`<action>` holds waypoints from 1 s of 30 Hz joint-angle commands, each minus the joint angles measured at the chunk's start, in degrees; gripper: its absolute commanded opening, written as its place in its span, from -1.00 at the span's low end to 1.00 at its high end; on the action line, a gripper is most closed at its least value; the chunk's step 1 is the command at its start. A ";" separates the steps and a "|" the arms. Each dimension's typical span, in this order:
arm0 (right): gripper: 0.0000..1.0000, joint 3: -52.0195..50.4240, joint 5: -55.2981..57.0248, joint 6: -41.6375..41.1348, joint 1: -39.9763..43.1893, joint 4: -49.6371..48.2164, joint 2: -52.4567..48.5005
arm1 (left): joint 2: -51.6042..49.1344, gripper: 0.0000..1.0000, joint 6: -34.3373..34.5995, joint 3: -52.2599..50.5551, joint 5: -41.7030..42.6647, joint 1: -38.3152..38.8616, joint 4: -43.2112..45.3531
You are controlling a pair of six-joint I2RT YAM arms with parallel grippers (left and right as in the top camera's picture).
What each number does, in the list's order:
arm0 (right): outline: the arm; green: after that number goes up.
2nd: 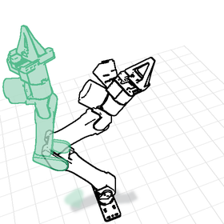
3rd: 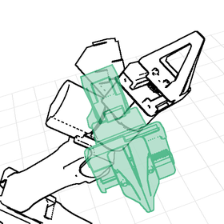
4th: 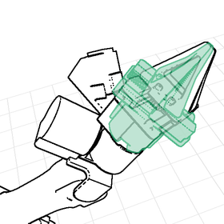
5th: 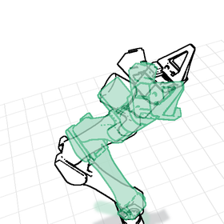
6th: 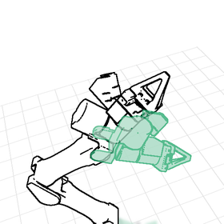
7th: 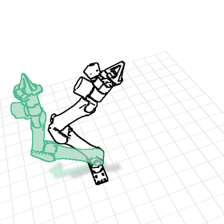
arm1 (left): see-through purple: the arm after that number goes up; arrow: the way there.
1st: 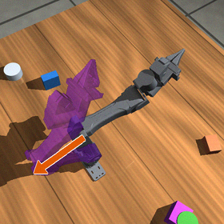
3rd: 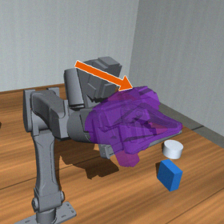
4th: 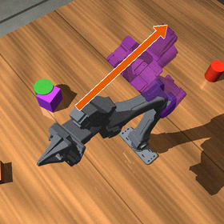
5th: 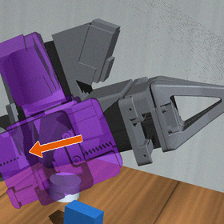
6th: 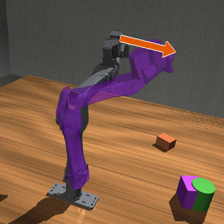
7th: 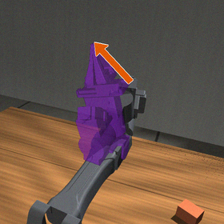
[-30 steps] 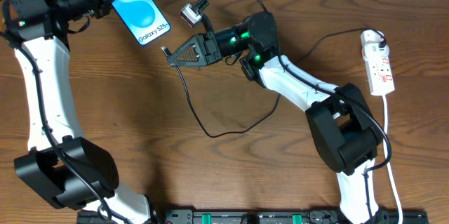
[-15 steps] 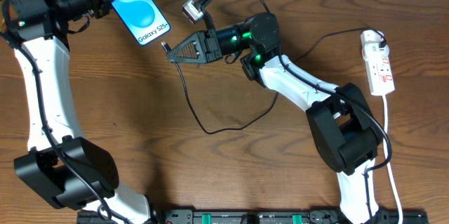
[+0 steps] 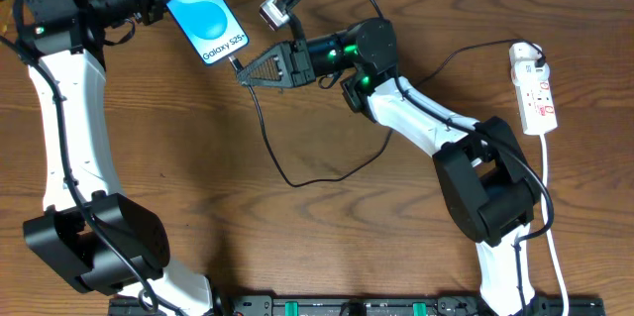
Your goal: Plug charger to phone and switch on socket
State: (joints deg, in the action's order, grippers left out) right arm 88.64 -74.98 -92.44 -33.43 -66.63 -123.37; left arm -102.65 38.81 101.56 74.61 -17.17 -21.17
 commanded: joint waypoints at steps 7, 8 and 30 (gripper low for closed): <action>-0.98 0.07 1.36 -0.33 0.44 -0.24 -0.50 | 0.00 -0.85 0.28 0.46 2.78 -0.09 0.28; -0.98 0.07 1.36 -0.33 0.44 -0.22 -0.50 | 0.00 -0.85 0.28 0.46 2.78 -0.09 0.28; -0.98 0.07 1.36 -0.33 0.87 -0.24 -0.50 | 0.00 -0.85 0.24 0.46 2.93 2.03 0.26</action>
State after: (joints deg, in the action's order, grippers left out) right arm 88.64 -76.31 -92.42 -33.32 -66.67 -123.37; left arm -102.65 38.81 101.56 75.07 -15.64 -20.97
